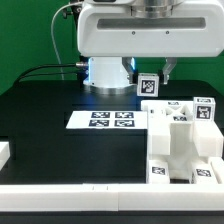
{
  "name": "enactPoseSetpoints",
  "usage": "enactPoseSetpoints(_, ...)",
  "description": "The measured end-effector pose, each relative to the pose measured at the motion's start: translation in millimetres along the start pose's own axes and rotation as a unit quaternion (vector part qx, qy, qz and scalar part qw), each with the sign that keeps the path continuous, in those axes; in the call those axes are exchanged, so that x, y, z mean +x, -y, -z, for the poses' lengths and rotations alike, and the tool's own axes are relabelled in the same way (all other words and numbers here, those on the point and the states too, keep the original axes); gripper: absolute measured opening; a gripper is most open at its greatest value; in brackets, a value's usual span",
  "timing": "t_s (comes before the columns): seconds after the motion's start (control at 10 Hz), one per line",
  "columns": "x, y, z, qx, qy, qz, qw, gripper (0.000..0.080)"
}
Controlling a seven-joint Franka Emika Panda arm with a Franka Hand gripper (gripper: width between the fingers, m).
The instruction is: Assemble chair
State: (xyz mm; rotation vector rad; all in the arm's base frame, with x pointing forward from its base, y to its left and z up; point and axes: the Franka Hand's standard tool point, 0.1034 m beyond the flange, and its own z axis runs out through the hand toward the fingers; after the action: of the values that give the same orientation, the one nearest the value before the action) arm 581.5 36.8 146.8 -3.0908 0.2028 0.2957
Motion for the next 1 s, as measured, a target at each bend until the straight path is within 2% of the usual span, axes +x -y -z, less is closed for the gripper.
enactPoseSetpoints(0.1,-3.2,5.3,-8.8,0.009,-0.002,-0.006,1.0,0.0284)
enactPoseSetpoints(0.3,-5.2,6.8,-15.1,0.008,0.002,-0.006,1.0,0.0284)
enactPoseSetpoints(0.6,-2.4,2.0,-16.4,0.004,0.002,-0.007,1.0,0.0284)
enactPoseSetpoints(1.0,0.4,6.3,-16.2,0.004,-0.004,-0.01,1.0,0.0284)
